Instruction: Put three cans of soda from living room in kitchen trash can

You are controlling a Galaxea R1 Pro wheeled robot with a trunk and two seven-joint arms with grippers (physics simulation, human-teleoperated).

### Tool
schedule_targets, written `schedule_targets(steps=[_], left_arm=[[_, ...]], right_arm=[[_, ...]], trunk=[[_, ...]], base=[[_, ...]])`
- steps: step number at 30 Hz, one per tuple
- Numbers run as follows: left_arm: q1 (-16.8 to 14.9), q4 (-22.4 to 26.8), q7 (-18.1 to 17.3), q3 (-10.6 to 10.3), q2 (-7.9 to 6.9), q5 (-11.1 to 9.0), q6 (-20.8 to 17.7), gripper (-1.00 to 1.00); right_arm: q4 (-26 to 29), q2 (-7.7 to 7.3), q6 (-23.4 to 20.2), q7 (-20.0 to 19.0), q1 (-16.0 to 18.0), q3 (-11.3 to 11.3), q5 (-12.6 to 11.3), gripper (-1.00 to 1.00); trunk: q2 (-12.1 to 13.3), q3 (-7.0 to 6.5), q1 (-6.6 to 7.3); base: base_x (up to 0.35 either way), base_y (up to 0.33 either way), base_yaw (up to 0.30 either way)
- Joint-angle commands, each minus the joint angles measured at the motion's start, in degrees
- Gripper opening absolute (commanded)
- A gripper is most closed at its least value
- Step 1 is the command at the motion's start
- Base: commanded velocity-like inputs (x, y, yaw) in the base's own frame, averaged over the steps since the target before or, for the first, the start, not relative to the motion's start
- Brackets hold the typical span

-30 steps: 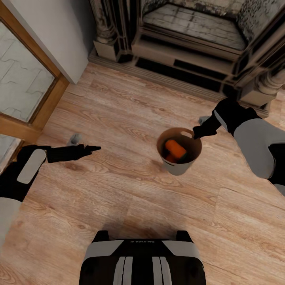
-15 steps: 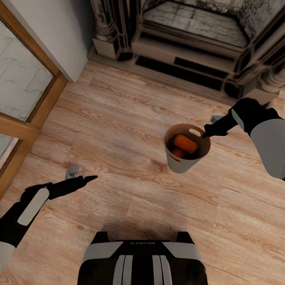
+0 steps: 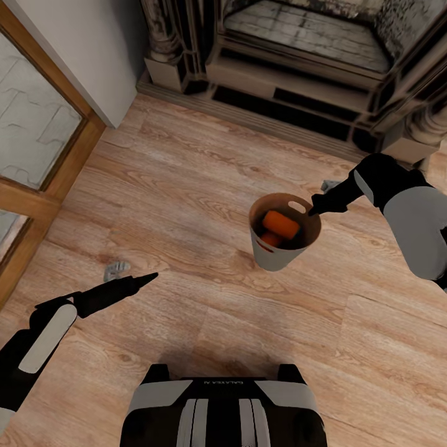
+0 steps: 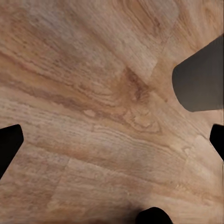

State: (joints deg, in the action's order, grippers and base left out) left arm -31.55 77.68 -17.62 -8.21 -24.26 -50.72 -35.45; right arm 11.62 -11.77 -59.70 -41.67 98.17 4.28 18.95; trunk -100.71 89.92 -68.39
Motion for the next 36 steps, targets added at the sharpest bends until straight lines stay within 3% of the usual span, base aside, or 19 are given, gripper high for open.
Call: schedule_targets(steps=[1,8,17,23,31,36], left_arm=[[0.18,1.34,0.16,-0.01,0.0,0.0,0.01,1.0],[0.68,4.13,0.49,0.18,0.0,0.01,0.01,1.0],[2.13,8.74,0.05,0.55,-0.09,0.01,-0.57,1.0],[2.4,9.37,0.1,0.56,-0.11,0.01,-0.65,1.0],[2.44,9.42,0.09,0.57,-0.17,-0.08,-0.79,1.0],[2.45,9.35,0.01,0.57,-0.13,-0.15,-0.83,1.0]], right_arm=[[-0.04,-0.04,-0.3,-0.26,-0.02,0.06,-0.35,-1.0],[0.09,0.06,-0.3,-0.26,-0.08,0.2,-0.22,-1.0],[0.16,0.32,-0.3,-0.09,-0.87,0.25,-0.18,-1.0],[0.5,0.33,-0.3,-0.02,-1.97,0.22,-0.2,-1.0],[1.92,0.22,-0.3,0.08,-2.78,0.19,-0.16,-1.0],[2.3,0.32,-0.3,0.09,-3.01,0.32,-0.18,-1.0]], trunk=[[-0.42,0.18,-0.22],[-3.22,1.44,-1.76],[-3.22,1.44,-1.76],[-3.22,1.44,-1.76],[-6.43,2.87,-3.51],[-6.43,2.87,-3.51]], base=[[0.0,0.0,0.0],[0.0,0.0,0.0],[0.0,0.0,0.0],[0.0,0.0,0.0],[0.0,0.0,0.0],[0.0,0.0,0.0]])
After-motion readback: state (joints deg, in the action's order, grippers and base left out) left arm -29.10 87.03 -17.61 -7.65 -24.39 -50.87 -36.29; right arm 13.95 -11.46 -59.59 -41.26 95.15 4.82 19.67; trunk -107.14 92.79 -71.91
